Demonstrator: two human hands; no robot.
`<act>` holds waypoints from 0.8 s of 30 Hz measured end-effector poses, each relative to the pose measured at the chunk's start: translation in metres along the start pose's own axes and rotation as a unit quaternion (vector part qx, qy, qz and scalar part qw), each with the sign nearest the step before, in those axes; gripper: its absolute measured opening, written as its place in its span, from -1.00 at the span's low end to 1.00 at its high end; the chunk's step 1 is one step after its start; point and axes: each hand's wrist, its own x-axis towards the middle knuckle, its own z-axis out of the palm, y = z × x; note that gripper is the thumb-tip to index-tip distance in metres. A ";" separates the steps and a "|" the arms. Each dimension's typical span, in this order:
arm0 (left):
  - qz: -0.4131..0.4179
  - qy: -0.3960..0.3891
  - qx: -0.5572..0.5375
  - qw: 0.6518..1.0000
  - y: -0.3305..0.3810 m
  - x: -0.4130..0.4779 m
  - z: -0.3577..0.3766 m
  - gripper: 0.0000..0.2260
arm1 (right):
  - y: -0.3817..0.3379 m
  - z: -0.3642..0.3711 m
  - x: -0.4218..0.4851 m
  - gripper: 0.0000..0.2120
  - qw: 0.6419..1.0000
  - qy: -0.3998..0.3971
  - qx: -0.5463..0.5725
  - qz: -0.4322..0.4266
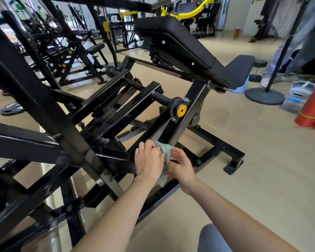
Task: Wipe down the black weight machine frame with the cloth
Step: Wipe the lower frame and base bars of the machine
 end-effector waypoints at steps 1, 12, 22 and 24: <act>-0.001 -0.001 -0.012 1.000 -0.002 -0.001 0.001 -0.69 | -0.004 0.001 0.000 -0.55 1.000 -0.004 0.015 0.017; 0.074 -0.039 -0.169 0.982 0.007 0.032 -0.012 -0.51 | -0.071 0.002 0.011 -0.63 0.993 0.102 0.055 -0.027; 0.104 -0.020 -0.118 0.987 0.003 0.044 -0.004 -0.46 | -0.031 -0.016 0.020 -0.54 0.991 0.063 0.003 -0.114; 0.082 -0.019 -0.058 0.995 -0.003 0.036 -0.002 -0.45 | -0.014 -0.009 0.017 -0.60 0.989 0.067 0.000 -0.133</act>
